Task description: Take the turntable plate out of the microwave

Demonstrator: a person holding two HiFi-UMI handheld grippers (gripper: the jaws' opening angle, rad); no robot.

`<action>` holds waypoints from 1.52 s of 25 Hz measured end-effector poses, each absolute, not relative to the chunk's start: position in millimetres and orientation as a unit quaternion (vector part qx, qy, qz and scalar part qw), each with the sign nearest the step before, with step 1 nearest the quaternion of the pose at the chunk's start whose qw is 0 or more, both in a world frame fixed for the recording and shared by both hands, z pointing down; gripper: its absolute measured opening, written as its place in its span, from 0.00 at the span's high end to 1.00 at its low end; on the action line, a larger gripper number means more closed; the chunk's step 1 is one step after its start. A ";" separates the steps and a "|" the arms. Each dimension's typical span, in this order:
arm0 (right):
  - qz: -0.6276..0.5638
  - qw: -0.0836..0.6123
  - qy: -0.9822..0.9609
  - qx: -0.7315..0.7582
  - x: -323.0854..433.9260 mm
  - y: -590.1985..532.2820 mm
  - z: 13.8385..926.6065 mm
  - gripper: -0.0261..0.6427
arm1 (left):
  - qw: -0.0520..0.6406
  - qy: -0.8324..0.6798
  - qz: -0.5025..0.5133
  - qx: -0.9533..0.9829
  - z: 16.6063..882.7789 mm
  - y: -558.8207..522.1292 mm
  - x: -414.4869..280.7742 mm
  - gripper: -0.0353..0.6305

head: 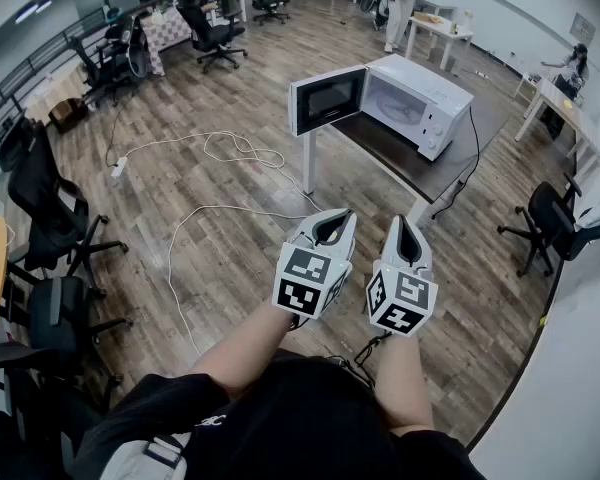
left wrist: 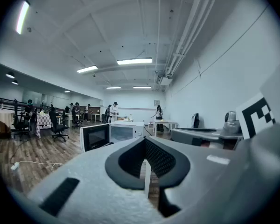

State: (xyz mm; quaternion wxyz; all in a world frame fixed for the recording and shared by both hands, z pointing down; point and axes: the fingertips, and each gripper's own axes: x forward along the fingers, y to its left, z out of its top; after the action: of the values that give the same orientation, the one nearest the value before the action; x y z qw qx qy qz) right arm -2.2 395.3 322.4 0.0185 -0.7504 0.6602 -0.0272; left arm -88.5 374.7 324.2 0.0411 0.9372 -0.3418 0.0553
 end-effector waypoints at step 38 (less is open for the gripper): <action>-0.022 -0.025 0.662 -0.749 76.7 297.4 356.6 0.95 | 0.063 -0.303 0.069 0.948 342.9 265.1 9.7 0.93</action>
State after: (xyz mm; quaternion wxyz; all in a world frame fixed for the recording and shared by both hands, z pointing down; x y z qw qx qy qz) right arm 76.7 297.4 356.6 -0.0248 -0.7487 0.6621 -0.0216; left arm 9.7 265.1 342.9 0.0633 0.9485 -0.3026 0.0692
